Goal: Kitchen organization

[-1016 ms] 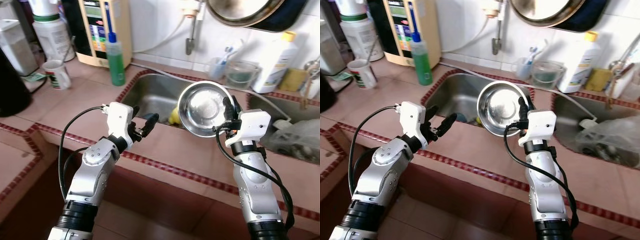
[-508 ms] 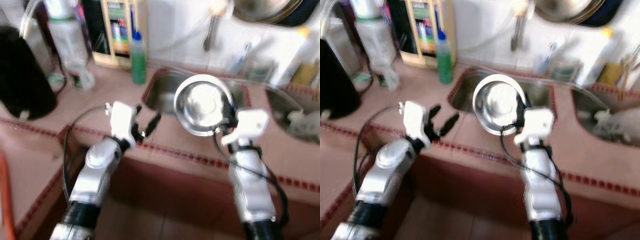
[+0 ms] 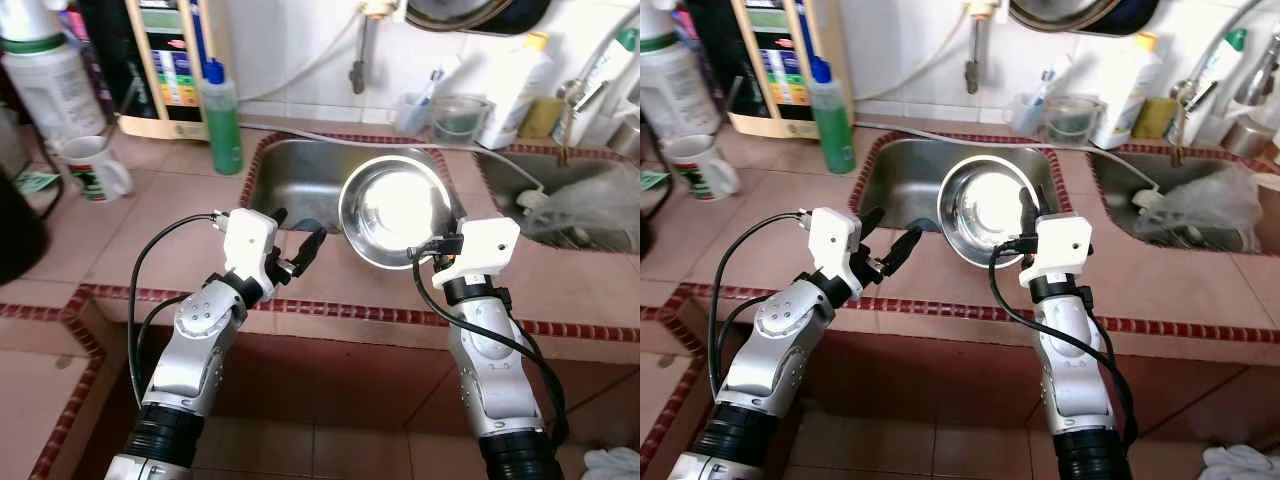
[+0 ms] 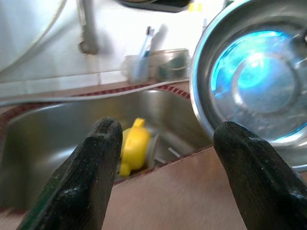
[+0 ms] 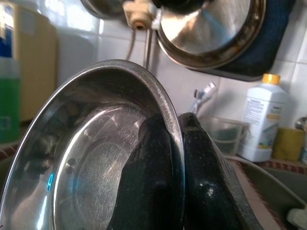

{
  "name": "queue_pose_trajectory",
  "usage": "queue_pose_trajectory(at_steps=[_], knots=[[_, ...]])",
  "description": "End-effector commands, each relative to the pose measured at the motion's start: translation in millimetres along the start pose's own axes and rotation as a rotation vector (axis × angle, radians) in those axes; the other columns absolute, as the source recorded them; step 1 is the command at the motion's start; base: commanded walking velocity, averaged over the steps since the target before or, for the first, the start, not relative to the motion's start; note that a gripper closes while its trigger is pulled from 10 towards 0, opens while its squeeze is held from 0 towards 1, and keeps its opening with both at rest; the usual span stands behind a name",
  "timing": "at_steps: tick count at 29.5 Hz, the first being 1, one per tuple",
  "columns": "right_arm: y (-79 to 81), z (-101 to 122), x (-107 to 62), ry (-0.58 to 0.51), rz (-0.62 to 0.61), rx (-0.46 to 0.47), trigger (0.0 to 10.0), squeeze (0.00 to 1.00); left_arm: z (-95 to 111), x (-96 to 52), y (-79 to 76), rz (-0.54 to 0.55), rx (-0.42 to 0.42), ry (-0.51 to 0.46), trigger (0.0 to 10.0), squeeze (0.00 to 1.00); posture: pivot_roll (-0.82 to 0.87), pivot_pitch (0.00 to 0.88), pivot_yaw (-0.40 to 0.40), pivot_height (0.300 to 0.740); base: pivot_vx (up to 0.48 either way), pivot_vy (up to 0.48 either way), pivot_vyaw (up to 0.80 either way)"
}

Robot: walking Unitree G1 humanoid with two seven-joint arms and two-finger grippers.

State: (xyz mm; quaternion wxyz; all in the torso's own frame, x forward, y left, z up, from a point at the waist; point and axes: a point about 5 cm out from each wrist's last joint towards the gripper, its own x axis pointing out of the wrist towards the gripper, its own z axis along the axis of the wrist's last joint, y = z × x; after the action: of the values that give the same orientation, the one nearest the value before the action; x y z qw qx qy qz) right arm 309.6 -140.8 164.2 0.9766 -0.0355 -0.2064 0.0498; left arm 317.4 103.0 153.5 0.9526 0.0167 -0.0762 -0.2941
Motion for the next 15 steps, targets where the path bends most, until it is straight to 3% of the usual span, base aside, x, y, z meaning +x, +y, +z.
queue_pose_trajectory(at_steps=[1,5,8,15], knots=[[-3.3,4.1,4.0,-0.019,-0.009,-0.006,10.0,0.00,0.6,-0.4,-0.8,-0.020,0.023,-0.003,10.0,0.00,0.04,0.000,-0.015,0.740,0.000,0.000,-0.70],[-3.2,3.7,4.2,-0.021,-0.010,-0.008,10.0,0.00,1.7,-0.9,-1.0,-0.029,0.026,-0.016,10.0,0.00,0.04,0.000,-0.017,0.740,0.000,0.000,-0.70],[-1.9,4.7,5.0,-0.034,-0.003,-0.007,10.0,0.00,2.9,-1.1,-1.7,-0.036,0.032,-0.024,10.0,0.00,0.04,0.000,-0.017,0.740,0.356,0.000,-0.54],[0.3,4.8,5.4,-0.039,0.005,-0.009,10.0,0.00,2.5,-0.9,-3.0,-0.045,0.039,-0.027,10.0,0.00,0.04,0.000,-0.019,0.740,0.385,0.000,0.00]])
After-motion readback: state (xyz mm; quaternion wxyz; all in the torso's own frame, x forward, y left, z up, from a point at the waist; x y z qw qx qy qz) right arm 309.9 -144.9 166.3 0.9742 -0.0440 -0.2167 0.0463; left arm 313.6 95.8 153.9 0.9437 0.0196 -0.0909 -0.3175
